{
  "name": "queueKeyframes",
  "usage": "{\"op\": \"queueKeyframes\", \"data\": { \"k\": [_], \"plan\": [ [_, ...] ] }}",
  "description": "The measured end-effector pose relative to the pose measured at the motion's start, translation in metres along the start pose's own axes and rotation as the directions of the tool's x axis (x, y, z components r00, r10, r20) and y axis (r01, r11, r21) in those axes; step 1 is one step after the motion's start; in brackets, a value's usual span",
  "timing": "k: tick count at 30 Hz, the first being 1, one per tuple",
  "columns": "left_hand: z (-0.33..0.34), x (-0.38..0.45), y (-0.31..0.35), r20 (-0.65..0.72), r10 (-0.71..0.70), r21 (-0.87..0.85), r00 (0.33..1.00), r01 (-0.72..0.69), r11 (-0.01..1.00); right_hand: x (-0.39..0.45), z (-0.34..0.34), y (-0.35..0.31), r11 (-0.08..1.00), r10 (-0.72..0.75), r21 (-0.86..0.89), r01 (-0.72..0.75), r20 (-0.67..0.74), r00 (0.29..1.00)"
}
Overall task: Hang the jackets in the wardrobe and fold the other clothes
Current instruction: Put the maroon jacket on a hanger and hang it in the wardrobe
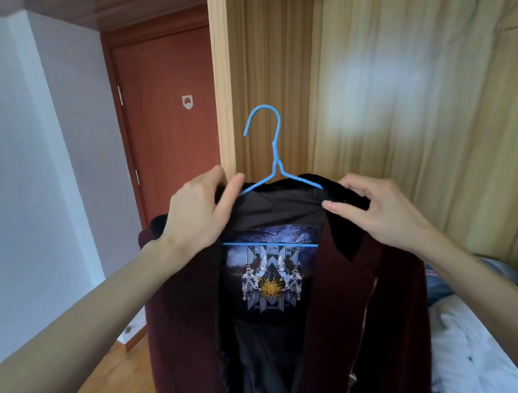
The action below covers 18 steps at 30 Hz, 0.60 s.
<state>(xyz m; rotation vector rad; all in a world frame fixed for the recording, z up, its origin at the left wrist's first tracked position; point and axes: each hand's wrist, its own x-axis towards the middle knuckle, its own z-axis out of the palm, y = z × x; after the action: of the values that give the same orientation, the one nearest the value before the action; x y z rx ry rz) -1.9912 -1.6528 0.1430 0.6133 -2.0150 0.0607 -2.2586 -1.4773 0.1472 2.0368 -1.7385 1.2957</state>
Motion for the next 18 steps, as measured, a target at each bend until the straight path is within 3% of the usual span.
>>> {"op": "queueKeyframes", "data": {
  "k": [2,5,8,10,12,18],
  "plan": [
    [-0.002,0.000,-0.015,0.159,-0.002,-0.102,0.987,0.018,0.995,-0.007,0.000,0.006,0.999,0.034,0.035,-0.034,-0.014,0.999],
    [0.003,-0.006,-0.021,0.381,0.011,-0.015,0.924,-0.005,1.000,-0.014,-0.003,0.010,0.996,0.066,0.062,-0.064,-0.024,0.998],
    [0.011,-0.005,-0.017,0.457,0.042,-0.084,0.888,-0.004,0.996,-0.022,-0.009,0.013,0.998,0.067,-0.007,-0.067,-0.008,0.998],
    [0.012,-0.001,-0.014,0.460,0.158,-0.222,0.874,-0.060,0.973,-0.029,-0.013,0.016,0.997,0.070,-0.033,-0.070,-0.009,0.998],
    [0.016,0.002,-0.013,0.423,0.244,-0.246,0.873,-0.149,0.958,-0.035,-0.019,0.018,0.996,0.072,-0.050,-0.073,-0.016,0.997],
    [0.024,0.007,-0.003,0.163,0.261,-0.005,0.951,-0.263,0.965,-0.042,-0.035,0.020,0.984,0.061,-0.169,-0.053,0.043,0.997]
  ]
}}
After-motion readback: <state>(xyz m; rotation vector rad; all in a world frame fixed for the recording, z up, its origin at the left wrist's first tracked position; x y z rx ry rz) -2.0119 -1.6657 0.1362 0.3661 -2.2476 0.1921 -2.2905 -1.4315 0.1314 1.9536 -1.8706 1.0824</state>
